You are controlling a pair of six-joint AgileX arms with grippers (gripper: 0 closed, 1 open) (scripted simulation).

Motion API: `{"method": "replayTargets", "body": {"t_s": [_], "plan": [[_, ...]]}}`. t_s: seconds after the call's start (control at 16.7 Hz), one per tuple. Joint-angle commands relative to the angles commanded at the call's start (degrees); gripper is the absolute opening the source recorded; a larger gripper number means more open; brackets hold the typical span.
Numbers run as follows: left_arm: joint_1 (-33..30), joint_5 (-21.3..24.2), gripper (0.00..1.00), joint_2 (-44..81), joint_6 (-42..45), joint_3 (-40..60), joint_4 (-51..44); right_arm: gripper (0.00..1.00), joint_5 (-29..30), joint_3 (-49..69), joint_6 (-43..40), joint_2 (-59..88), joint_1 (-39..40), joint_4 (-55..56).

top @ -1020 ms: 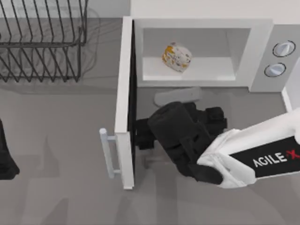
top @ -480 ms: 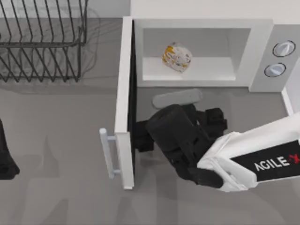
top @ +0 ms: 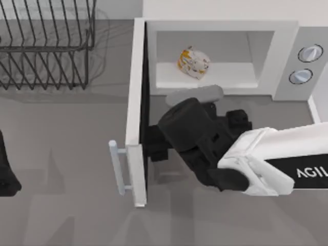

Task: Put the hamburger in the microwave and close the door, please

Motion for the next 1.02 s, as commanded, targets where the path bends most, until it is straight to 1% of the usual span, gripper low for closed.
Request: {"method": "replayTargets", "body": {"t_s": [0.24,0.66,1.02], "plan": [[0.00,0.00,1.00,0.00,0.00,0.00,0.00,1.00,-1.48,1.39,0.85,-2.97,-0.37,-5.60],[0.00,0.00,1.00,0.00,0.00,0.00,0.00,1.00,2.40,3.08,-2.49,-6.24,-1.12,-9.14],[0.00,0.00,1.00,0.00,0.00,0.00,0.00,1.00,2.49,2.84,-2.60,-6.10,-1.04,-9.16]]}}
